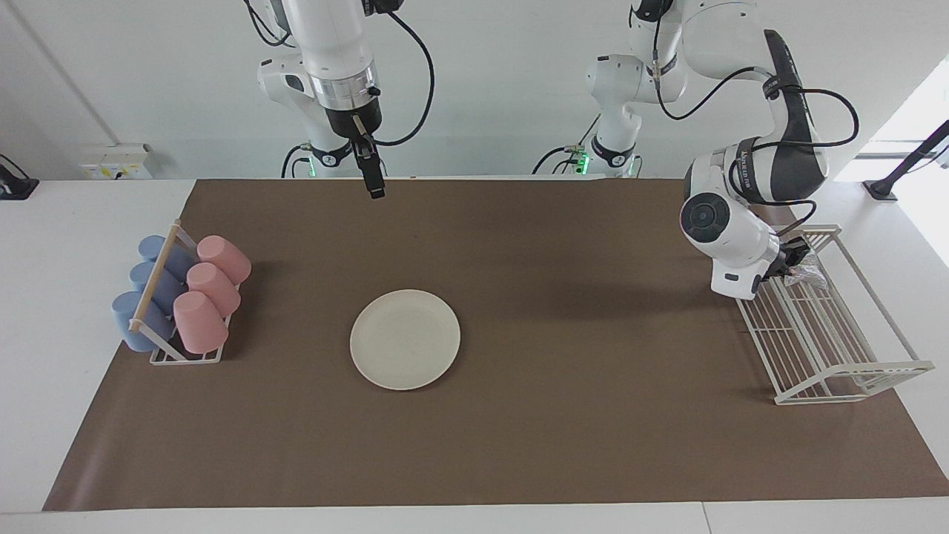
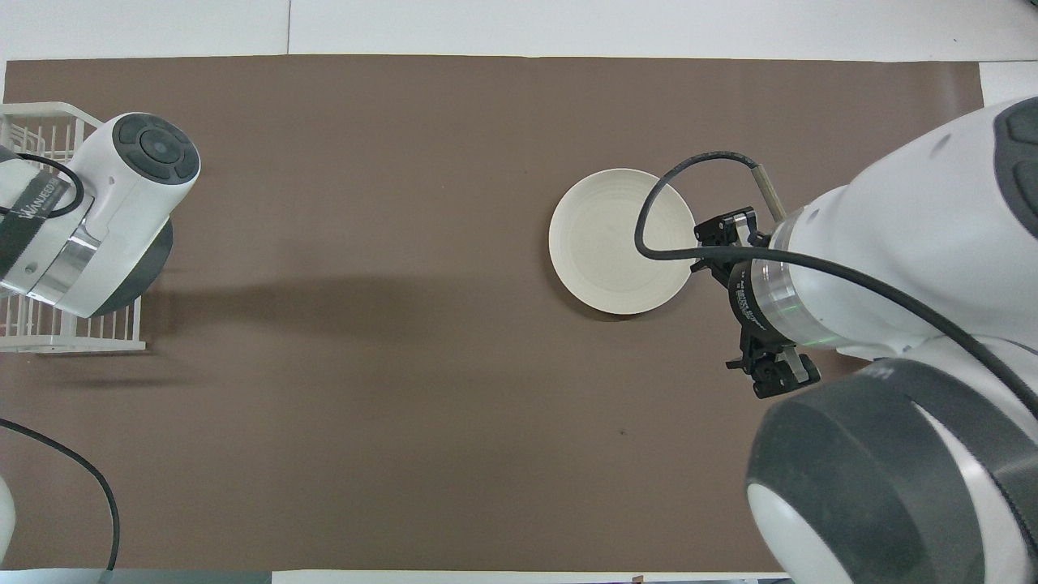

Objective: Wipe plate with sponge
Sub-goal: 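Grasp the clear sponge in the rack with the left gripper and lift it out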

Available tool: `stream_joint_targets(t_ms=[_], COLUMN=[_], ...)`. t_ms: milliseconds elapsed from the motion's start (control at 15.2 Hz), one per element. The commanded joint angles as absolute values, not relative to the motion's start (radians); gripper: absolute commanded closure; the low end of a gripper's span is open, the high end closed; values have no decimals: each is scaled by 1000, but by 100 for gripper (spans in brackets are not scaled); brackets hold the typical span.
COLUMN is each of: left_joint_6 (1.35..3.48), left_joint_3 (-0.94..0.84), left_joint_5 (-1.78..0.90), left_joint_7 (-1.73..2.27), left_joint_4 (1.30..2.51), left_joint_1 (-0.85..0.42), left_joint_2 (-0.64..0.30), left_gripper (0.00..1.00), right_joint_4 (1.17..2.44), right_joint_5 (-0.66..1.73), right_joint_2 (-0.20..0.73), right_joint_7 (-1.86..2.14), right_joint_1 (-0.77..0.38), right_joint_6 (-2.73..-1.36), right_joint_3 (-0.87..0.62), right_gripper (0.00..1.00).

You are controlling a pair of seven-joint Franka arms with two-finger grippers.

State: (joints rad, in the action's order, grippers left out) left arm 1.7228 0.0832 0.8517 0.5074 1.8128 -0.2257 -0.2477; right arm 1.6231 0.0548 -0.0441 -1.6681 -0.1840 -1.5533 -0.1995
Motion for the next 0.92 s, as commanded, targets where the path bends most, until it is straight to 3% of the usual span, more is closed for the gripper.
stream_joint_targets(t_ms=[0,527,857], left_joint_6=[1720,1422,1345], left_joint_3=[78,75,104], left_joint_5=[861,403,-13], left_joint_7=[509,445,472], left_joint_4=[1778,1347,1249], left_joint_1=[-221,-227,-192], left_joint_2=[-233,-250,-224], left_gripper=[100,100,100], right_joint_4=[1640,1640,1640], right_joint_5=[64,64,63], right_joint_2=[-61,-63,-64], right_joint_7=[-1692,-1704,-1694], right_joint_1=[-179,-179,-179], right_joint_6=[-1572,-1574,-1580], right_joint_3=[-206,-218,-218], right_gripper=[0,0,0])
